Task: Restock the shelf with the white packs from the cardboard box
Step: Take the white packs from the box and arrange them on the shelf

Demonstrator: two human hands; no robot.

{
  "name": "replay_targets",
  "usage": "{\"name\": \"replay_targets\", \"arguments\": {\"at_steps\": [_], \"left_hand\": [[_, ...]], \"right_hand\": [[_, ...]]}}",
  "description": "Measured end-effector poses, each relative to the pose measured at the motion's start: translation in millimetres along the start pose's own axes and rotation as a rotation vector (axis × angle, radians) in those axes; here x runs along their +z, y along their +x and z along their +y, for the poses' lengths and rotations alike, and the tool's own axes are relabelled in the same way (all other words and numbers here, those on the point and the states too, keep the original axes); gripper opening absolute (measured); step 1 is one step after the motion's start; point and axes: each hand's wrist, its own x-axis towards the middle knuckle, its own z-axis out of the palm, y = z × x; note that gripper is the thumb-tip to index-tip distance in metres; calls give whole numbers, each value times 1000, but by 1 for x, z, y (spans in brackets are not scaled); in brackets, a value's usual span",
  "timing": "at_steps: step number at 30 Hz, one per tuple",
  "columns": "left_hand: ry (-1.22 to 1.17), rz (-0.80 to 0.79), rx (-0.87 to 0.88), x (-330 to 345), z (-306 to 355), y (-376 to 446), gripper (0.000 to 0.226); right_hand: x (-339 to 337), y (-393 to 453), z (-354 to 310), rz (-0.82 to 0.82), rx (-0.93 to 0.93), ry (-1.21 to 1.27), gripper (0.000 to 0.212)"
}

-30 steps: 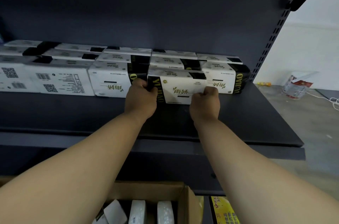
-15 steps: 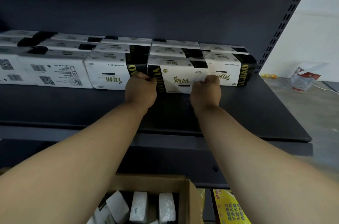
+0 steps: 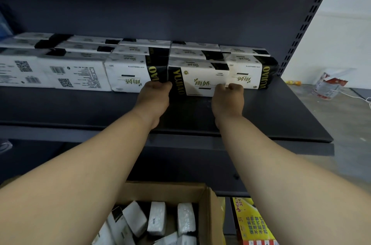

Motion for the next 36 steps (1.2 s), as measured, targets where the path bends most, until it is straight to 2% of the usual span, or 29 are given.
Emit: {"name": "replay_targets", "arguments": {"at_steps": [6,9,10,16,21,25,29,33,36], "left_hand": [[-120,-75,-4,-31,-7,-28,18],[-245,-111,-45,-63,-15,-42,8],[-267,-125,-58,-76,-19,-46,7],[-259,-159,-125,-163,-42,-49,42],[-229,-105,-159,-237,-55,-45,40],[-206,-20,-188,-281,-74,-46,31],[-183,72,-257,-310,-106,-50,33],[-163,161,-328,-331,-142,-51,27],[-116,220,-397,-345,-170,-52,28]], "right_hand": [[10,-50,1,15,-53,15,41],[25,-88,6,-22,-152,23,10],[33,-101,8,-29,-190,10,8],[107,-174,12,-109,-285,-40,11],[165,-233,28,-273,-193,-26,23],[200,-270,49,-395,-79,-26,22],[222,-293,74,-472,9,-47,7],[240,-305,110,-540,144,-88,15],[249,-311,138,-557,272,-90,13]]}}
